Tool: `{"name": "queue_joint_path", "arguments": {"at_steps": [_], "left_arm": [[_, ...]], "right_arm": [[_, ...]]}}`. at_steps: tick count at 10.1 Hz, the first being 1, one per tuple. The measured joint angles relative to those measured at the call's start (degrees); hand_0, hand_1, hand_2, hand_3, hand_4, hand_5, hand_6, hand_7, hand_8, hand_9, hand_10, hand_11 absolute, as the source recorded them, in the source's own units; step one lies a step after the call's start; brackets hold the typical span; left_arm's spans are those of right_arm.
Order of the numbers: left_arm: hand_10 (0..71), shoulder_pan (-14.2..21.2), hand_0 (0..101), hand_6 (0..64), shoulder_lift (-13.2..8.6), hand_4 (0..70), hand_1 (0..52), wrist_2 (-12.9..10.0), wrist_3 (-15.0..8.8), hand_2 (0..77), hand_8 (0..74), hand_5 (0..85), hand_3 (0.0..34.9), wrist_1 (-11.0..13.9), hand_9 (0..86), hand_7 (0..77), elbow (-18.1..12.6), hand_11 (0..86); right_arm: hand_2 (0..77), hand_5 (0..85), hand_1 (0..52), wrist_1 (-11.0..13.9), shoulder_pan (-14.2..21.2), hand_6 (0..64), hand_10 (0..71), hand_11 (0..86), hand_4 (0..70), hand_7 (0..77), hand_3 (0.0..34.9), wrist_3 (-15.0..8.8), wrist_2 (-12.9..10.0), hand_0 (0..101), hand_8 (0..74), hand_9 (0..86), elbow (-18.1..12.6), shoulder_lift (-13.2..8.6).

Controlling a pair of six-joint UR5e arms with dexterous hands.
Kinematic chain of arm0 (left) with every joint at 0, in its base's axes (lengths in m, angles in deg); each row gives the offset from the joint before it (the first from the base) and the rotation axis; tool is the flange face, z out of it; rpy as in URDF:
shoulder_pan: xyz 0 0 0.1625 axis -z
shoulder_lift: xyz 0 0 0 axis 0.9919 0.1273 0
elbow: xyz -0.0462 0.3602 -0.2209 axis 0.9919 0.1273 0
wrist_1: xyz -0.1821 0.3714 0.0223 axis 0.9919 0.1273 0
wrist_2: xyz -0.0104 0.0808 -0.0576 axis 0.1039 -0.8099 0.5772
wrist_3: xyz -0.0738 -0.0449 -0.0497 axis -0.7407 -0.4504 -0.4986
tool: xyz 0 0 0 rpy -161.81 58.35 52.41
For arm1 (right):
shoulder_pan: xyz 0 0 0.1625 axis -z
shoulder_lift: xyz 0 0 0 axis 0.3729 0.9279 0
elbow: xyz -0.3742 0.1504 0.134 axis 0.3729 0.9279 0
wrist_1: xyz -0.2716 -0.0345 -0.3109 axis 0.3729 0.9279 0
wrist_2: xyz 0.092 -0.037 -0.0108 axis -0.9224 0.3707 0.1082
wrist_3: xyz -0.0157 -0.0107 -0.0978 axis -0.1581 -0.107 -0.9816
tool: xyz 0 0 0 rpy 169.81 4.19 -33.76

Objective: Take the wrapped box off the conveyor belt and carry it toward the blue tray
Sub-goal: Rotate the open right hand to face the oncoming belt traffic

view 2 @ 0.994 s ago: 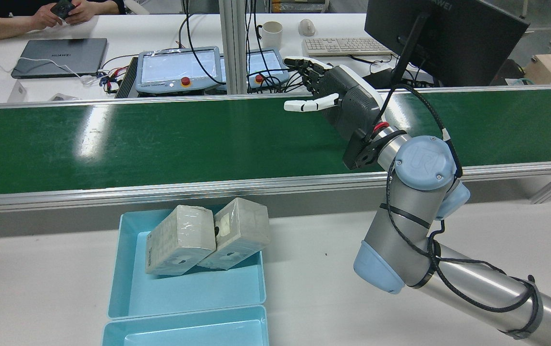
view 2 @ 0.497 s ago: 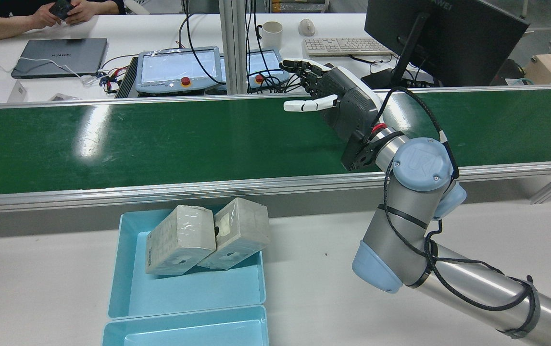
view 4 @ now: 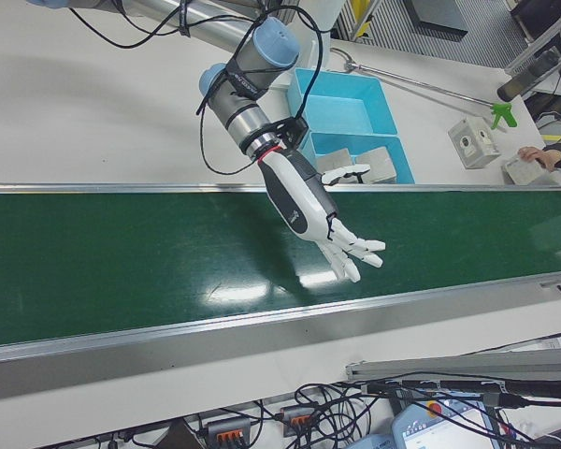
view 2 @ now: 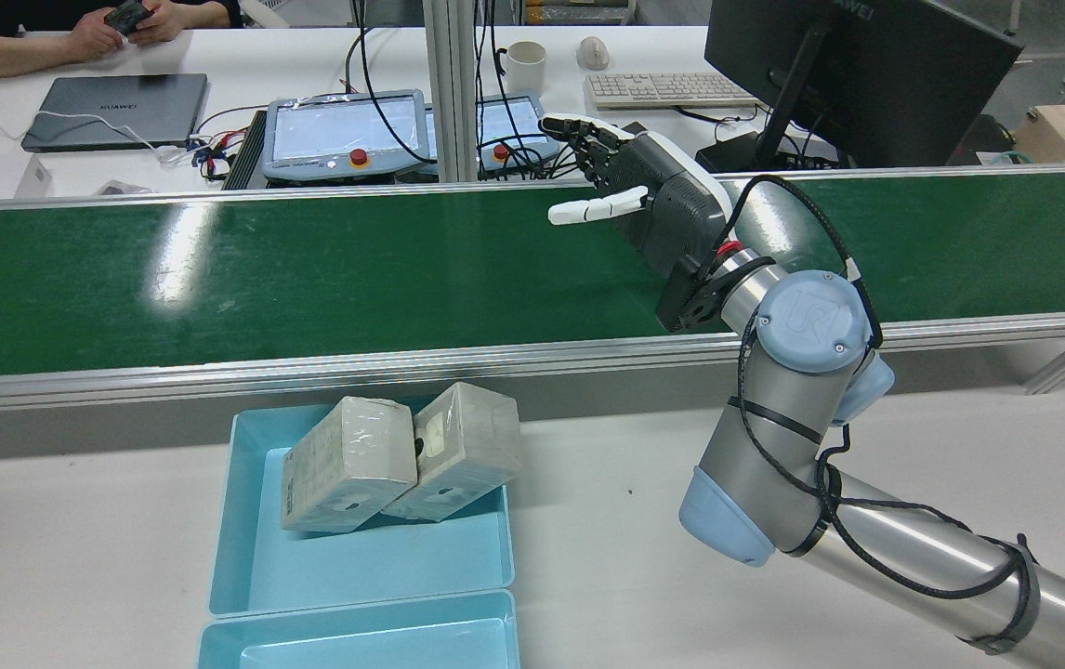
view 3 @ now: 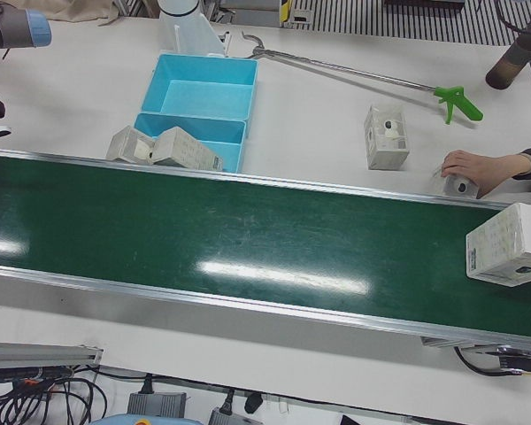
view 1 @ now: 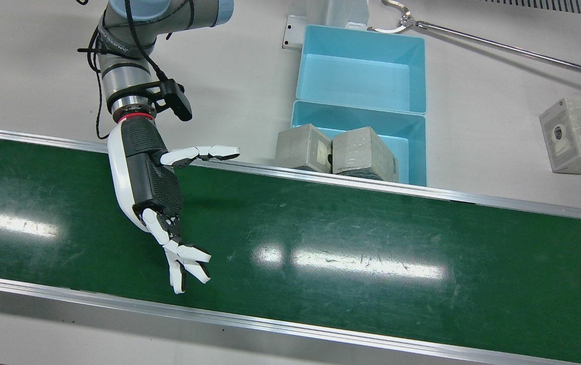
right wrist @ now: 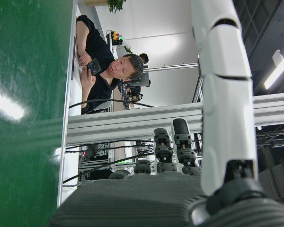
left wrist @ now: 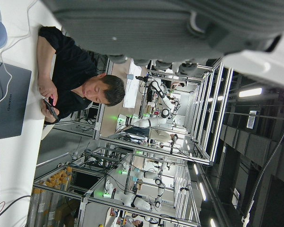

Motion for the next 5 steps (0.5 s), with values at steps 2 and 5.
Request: {"name": "queue_joint_path", "arguments": {"at_steps": [2, 5], "left_arm": [[0.5, 0.0, 0, 0.5, 0.0, 0.0, 0.0, 0.0, 0.0, 0.5, 0.5, 1.1, 0.0, 0.0, 0.0, 0.0, 0.0, 0.5], [0.0, 0.0, 0, 0.5, 0.0, 0.0, 0.0, 0.0, 0.0, 1.1, 0.5, 1.1, 0.0, 0.0, 0.0, 0.5, 0.0, 0.5]], "right_arm": [[12.5, 21.8, 18.0, -0.1, 0.08, 6.0, 0.0, 0.5, 11.5, 7.1, 0.0, -0.12, -0.04, 50, 1.6, 4.9, 0.06, -0.03], [12.0, 22.9, 16.9, -0.29, 0.24, 6.5, 0.0, 0.5, 12.0, 7.1, 0.0, -0.23, -0.1, 50, 2.2, 4.9, 0.06, -0.17]]}}
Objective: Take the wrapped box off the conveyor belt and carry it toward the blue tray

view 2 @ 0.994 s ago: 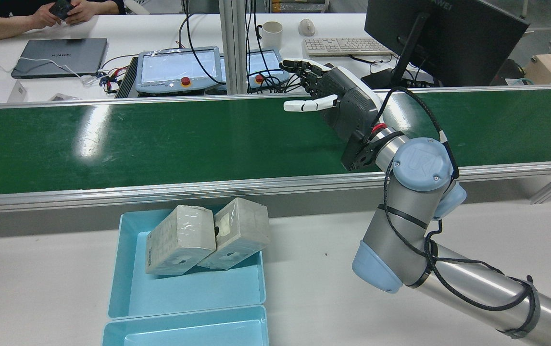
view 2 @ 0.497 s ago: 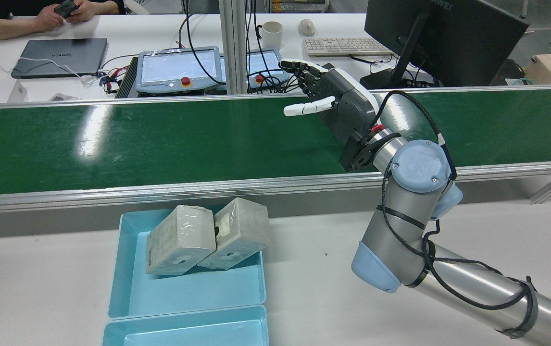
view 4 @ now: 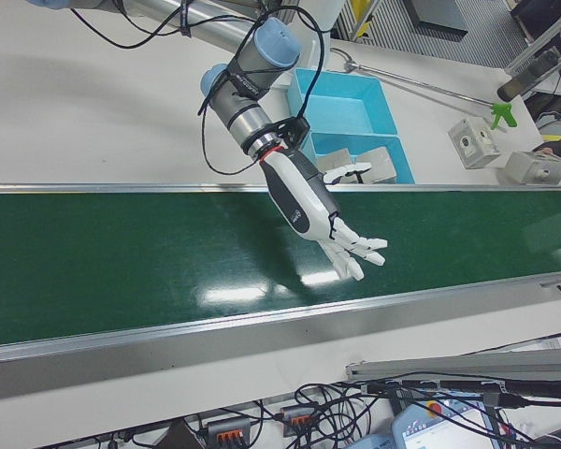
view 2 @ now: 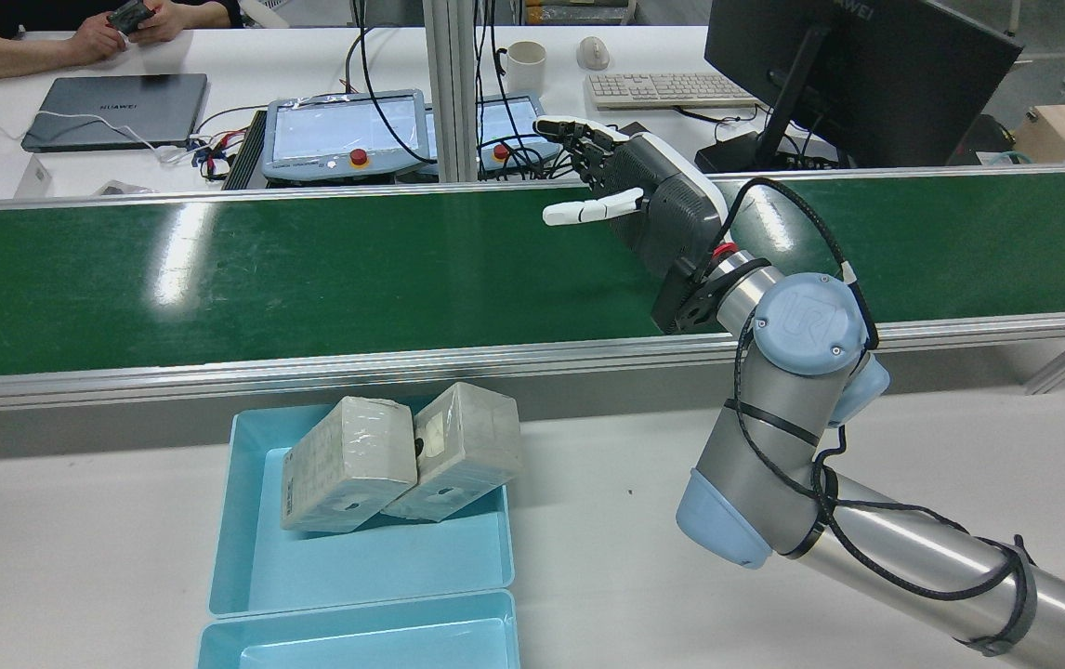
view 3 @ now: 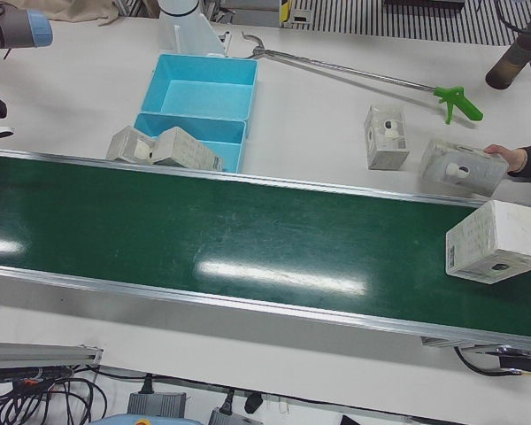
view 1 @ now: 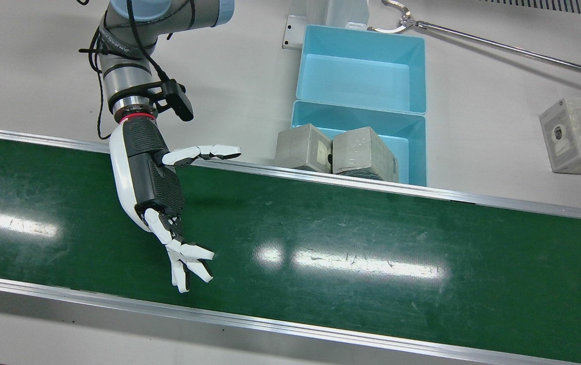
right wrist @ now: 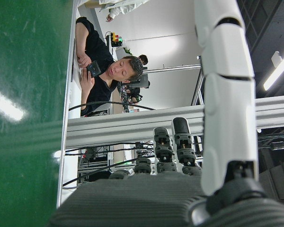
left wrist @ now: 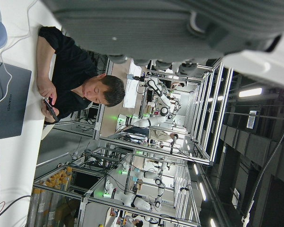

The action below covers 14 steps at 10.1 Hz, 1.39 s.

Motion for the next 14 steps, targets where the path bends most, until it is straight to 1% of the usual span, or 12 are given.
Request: {"name": "queue_joint_path", "arguments": {"at_steps": [6, 7, 9, 10, 13, 14], "left_arm": [[0.5, 0.0, 0, 0.5, 0.0, 0.0, 0.0, 0.0, 0.0, 1.1, 0.5, 1.1, 0.0, 0.0, 0.0, 0.5, 0.0, 0.5], [0.5, 0.0, 0, 0.5, 0.0, 0.0, 0.0, 0.0, 0.0, 1.1, 0.5, 1.1, 0.0, 0.0, 0.0, 0.0, 0.0, 0.5], [0.0, 0.0, 0, 0.5, 0.0, 0.0, 0.0, 0.0, 0.0, 0.5, 0.5, 1.1, 0.0, 0.0, 0.5, 0.5, 0.0, 0.5], [0.5, 0.0, 0, 0.5, 0.0, 0.0, 0.0, 0.0, 0.0, 1.1, 0.5, 1.1, 0.0, 0.0, 0.0, 0.0, 0.0, 0.5], [0.5, 0.0, 0, 0.5, 0.0, 0.0, 0.0, 0.0, 0.0, 0.5, 0.5, 1.1, 0.0, 0.0, 0.0, 0.5, 0.0, 0.5], [0.5, 0.0, 0, 0.5, 0.0, 0.0, 0.0, 0.0, 0.0, 0.5, 0.5, 1.1, 0.0, 0.0, 0.0, 0.5, 0.0, 0.5]], "right_arm": [[12.0, 22.9, 16.9, -0.13, 0.39, 6.5, 0.0, 0.5, 12.0, 7.1, 0.0, -0.05, 0.0, 49, 2.2, 4.9, -0.02, -0.09], [12.5, 22.9, 15.8, -0.19, 0.65, 6.5, 0.0, 0.5, 12.0, 7.1, 0.0, -0.04, -0.01, 49, 2.2, 4.9, -0.02, -0.15], [12.5, 22.9, 15.8, -0.26, 1.08, 6.5, 0.0, 0.5, 12.0, 7.1, 0.0, -0.24, 0.01, 49, 2.2, 4.9, -0.02, -0.18], [12.0, 22.9, 17.5, -0.28, 1.27, 6.5, 0.0, 0.5, 12.0, 7.1, 0.0, -0.52, 0.0, 49, 2.2, 4.9, -0.02, -0.2], [13.1, 23.5, 16.9, -0.31, 1.44, 6.5, 0.0, 0.5, 11.5, 7.1, 0.0, -0.89, -0.11, 49, 2.2, 4.9, -0.06, -0.23], [13.1, 22.4, 16.9, -0.34, 1.45, 6.5, 0.0, 0.5, 10.9, 7.1, 0.0, -0.91, -0.13, 49, 2.2, 4.9, -0.09, -0.23]]}}
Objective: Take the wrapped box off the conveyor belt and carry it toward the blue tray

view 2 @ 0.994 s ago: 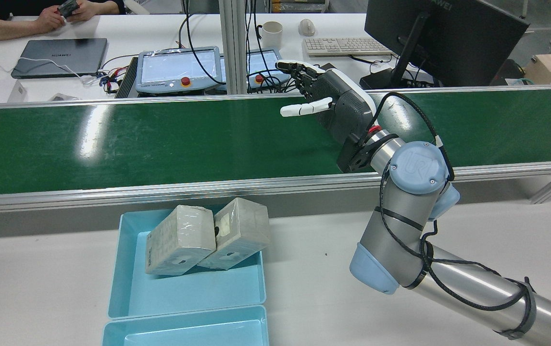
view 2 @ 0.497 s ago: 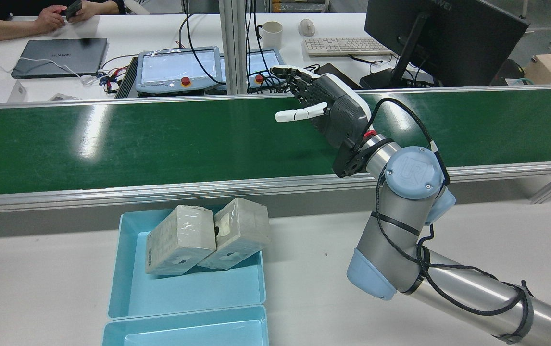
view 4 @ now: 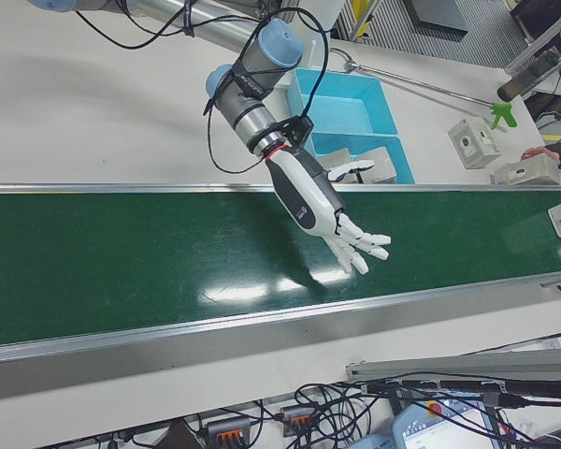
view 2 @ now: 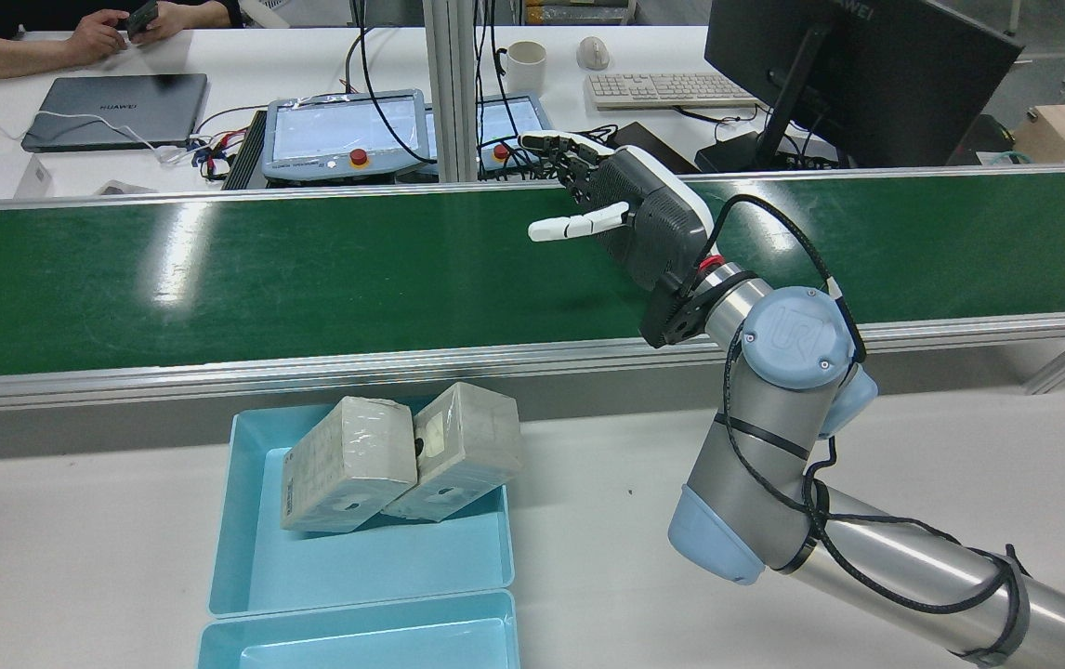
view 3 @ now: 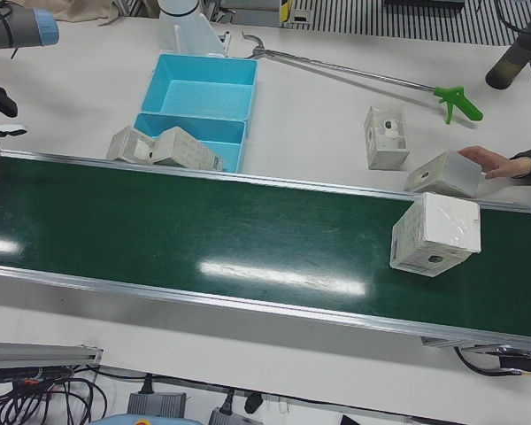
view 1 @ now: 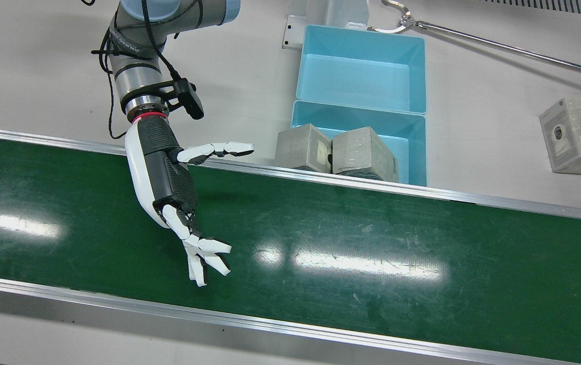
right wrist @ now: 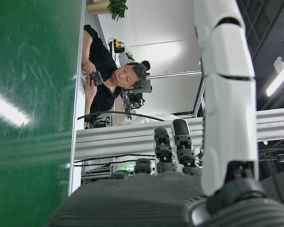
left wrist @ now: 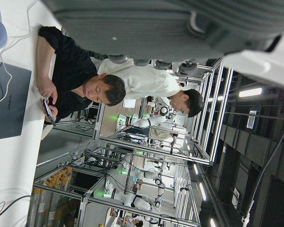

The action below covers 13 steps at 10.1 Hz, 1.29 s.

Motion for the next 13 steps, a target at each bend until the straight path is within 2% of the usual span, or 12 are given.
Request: {"name": "queue_joint_path", "arguments": {"at_steps": [8, 13], "left_arm": [[0.5, 0.0, 0, 0.5, 0.0, 0.0, 0.0, 0.0, 0.0, 0.5, 0.5, 1.1, 0.0, 0.0, 0.0, 0.0, 0.0, 0.5], [0.5, 0.0, 0, 0.5, 0.0, 0.0, 0.0, 0.0, 0.0, 1.1, 0.5, 1.1, 0.0, 0.0, 0.0, 0.5, 0.0, 0.5]], "right_arm": [[12.5, 24.0, 16.4, -0.04, 0.0, 5.5, 0.0, 0.5, 12.5, 7.1, 0.0, 0.06, -0.03, 49, 1.6, 4.9, 0.04, 0.12], [10.9, 23.5, 16.4, -0.04, 0.0, 6.0, 0.0, 0.5, 10.9, 7.1, 0.0, -0.01, -0.08, 49, 2.2, 4.9, 0.05, 0.17]]}}
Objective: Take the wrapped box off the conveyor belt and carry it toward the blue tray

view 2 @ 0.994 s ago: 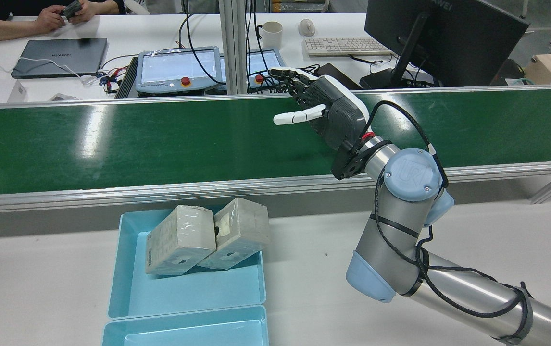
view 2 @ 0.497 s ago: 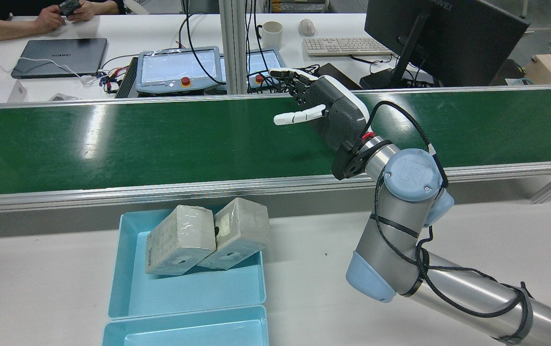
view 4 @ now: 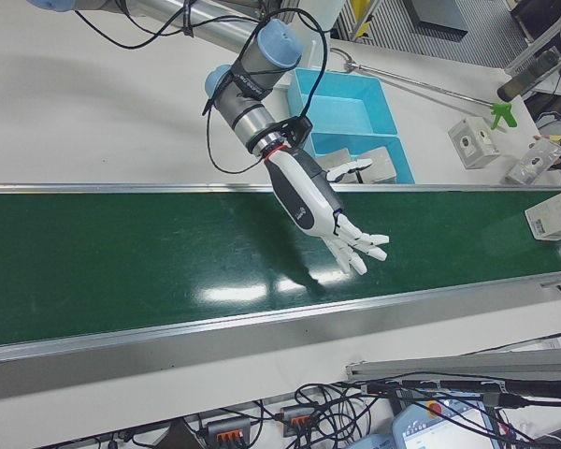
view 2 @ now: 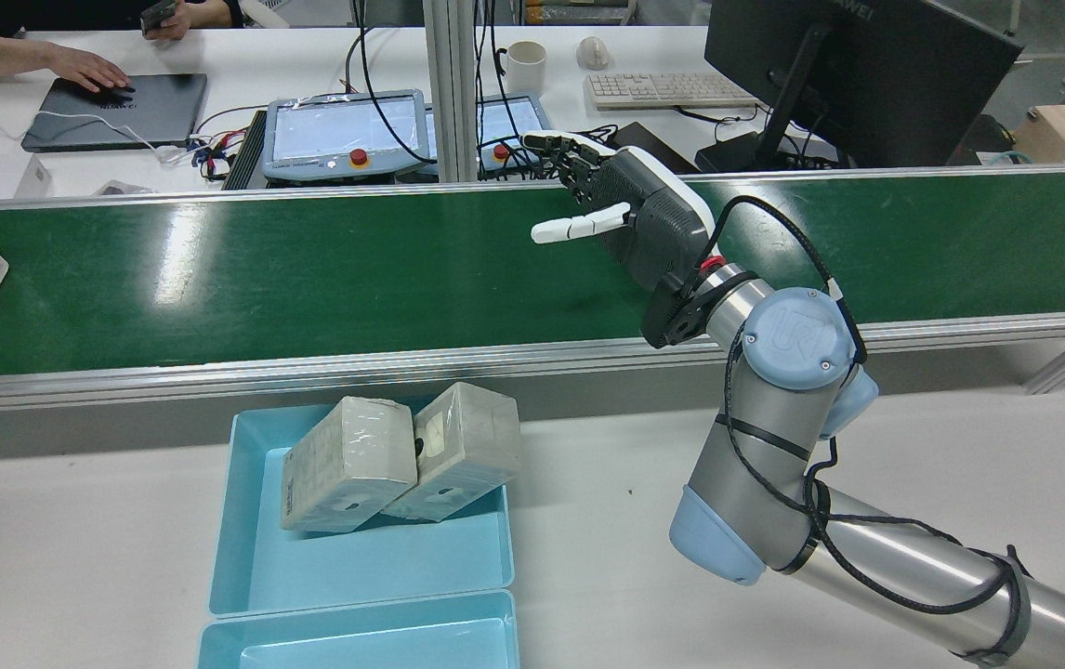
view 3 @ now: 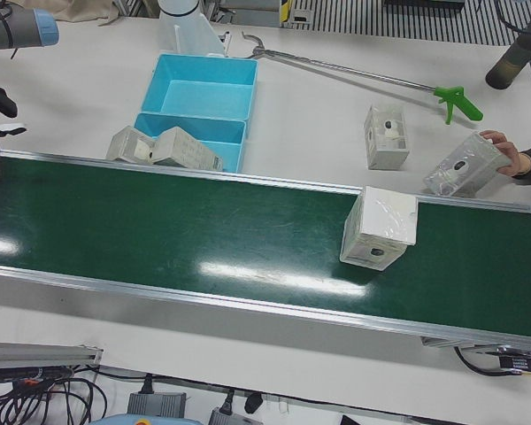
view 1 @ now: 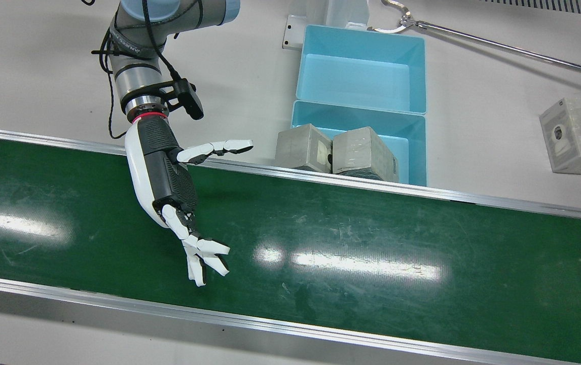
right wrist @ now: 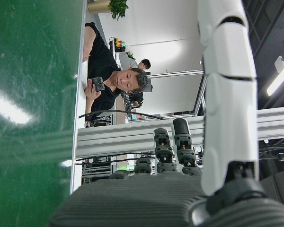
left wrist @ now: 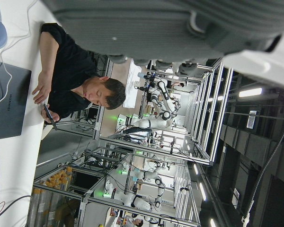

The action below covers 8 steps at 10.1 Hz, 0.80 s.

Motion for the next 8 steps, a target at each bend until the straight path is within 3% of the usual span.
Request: {"name": "queue_joint_path", "arguments": {"at_steps": [8], "left_arm": [[0.5, 0.0, 0, 0.5, 0.0, 0.0, 0.0, 0.0, 0.0, 1.1, 0.5, 1.1, 0.0, 0.0, 0.0, 0.0, 0.0, 0.5]], "right_arm": [[10.9, 24.5, 16.4, 0.09, -0.05, 6.5, 0.0, 0.5, 11.5, 7.1, 0.0, 0.03, -0.18, 49, 1.6, 3.8, 0.07, 0.21]]}}
